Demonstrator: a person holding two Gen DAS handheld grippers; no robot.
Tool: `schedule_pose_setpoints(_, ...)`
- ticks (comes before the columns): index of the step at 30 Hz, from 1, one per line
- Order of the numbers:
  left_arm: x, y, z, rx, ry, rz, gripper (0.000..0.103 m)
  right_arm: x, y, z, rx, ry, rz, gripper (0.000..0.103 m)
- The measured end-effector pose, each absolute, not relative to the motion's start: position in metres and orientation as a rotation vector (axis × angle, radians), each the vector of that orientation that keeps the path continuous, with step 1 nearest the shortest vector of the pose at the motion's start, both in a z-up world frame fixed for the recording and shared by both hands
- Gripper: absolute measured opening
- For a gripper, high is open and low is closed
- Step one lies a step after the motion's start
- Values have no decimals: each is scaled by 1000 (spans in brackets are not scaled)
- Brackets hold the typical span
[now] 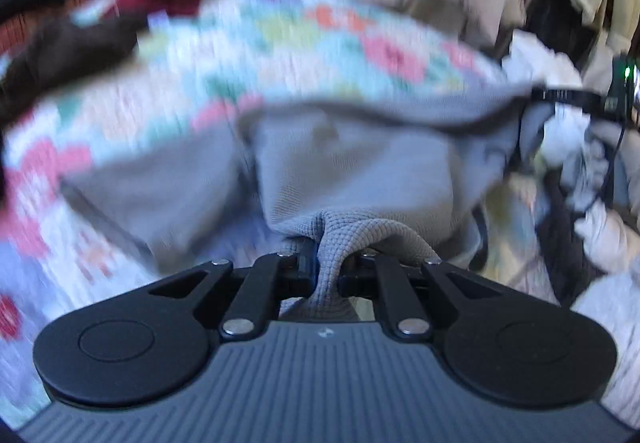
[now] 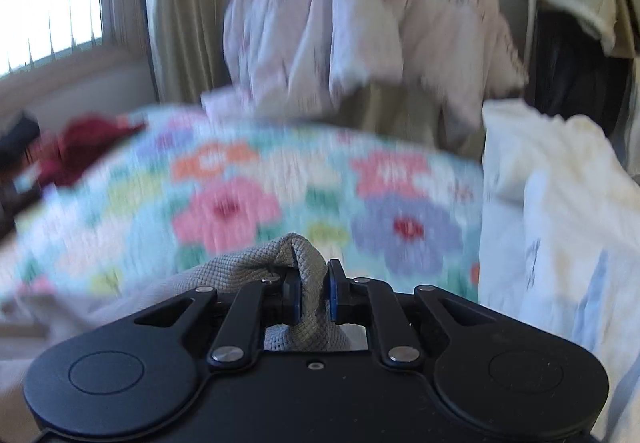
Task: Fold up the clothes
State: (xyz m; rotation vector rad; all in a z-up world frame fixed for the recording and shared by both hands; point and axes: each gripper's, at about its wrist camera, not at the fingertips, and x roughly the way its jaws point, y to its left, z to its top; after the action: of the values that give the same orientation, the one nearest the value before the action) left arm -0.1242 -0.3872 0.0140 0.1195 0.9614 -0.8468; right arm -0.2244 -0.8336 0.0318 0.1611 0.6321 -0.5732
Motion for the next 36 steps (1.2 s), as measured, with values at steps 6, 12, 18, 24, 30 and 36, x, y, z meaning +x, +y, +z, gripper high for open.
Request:
schedule_pose_setpoints(6, -133, -388, 13, 256, 968, -849, 15, -231, -825, 37, 101, 631, -589, 15)
schedule_pose_setpoints(12, -107, -369, 40, 177, 914, -786, 36, -241, -835, 39, 112, 616, -658, 16)
schedule_pose_setpoints(18, -79, -370, 67, 88, 837, -780, 41, -244, -827, 52, 249, 487, -453, 32)
schedule_pose_setpoints(24, -44, -431, 62, 195, 764, -865, 63, -190, -784, 32, 227, 586, -140, 47)
schedule_pose_setpoints(30, 24, -474, -3, 249, 881, -902, 63, -128, -749, 9, 34, 718, 35, 53)
schedule_pose_setpoints(36, 71, -489, -40, 278, 967, -940, 65, -106, -764, -4, -49, 800, 135, 56)
